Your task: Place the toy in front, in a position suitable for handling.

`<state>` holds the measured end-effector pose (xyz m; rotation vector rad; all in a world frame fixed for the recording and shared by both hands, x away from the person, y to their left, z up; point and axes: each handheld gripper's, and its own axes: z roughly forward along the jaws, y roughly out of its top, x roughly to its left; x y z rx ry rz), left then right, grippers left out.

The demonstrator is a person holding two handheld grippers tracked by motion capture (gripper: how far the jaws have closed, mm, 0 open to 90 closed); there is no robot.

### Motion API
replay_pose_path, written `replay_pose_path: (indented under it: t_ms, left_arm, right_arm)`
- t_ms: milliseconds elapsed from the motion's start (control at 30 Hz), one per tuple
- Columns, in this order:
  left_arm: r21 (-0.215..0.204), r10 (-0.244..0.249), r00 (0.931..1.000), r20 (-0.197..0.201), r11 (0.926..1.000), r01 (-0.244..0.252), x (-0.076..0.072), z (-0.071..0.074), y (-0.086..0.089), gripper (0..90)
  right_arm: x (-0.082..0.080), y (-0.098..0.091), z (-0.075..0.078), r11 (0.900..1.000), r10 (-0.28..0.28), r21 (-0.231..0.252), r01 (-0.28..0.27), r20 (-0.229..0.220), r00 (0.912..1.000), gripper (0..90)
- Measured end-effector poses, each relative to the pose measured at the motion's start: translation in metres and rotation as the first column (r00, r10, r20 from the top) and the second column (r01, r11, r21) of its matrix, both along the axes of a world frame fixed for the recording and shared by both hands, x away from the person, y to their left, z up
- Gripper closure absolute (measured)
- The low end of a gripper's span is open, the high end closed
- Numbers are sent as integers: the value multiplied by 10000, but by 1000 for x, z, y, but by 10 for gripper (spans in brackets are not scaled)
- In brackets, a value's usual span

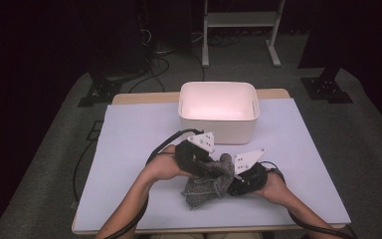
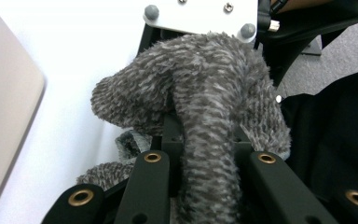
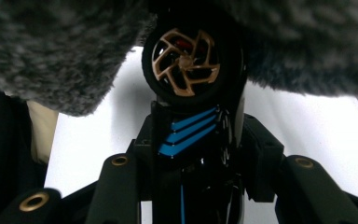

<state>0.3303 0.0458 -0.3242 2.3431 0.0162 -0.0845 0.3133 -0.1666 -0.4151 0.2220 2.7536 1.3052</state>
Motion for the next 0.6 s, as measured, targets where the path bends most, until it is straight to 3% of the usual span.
replay_pose_path:
  t_ms: [200,333,467,600]
  left_arm:
    - [12,548,9982,-255,9985,-548,4,-11,20,759]
    - [-265,752,9955,-577,9967,-768,6,-24,34,759]
    - [-44,1106,9915,-683,9938,-1111,8,-35,45,759]
    - [35,1363,9850,-1059,9906,-1367,10,-49,50,759]
  right_arm:
    - [4,-5,0,9998,-50,180,53,-171,9998,555]
    - [4,-3,0,10000,0,36,0,-140,9999,555]
    - [5,0,1,9999,67,-94,-68,-116,9999,555]
    - [6,0,1,9999,65,-103,-67,-178,9998,555]
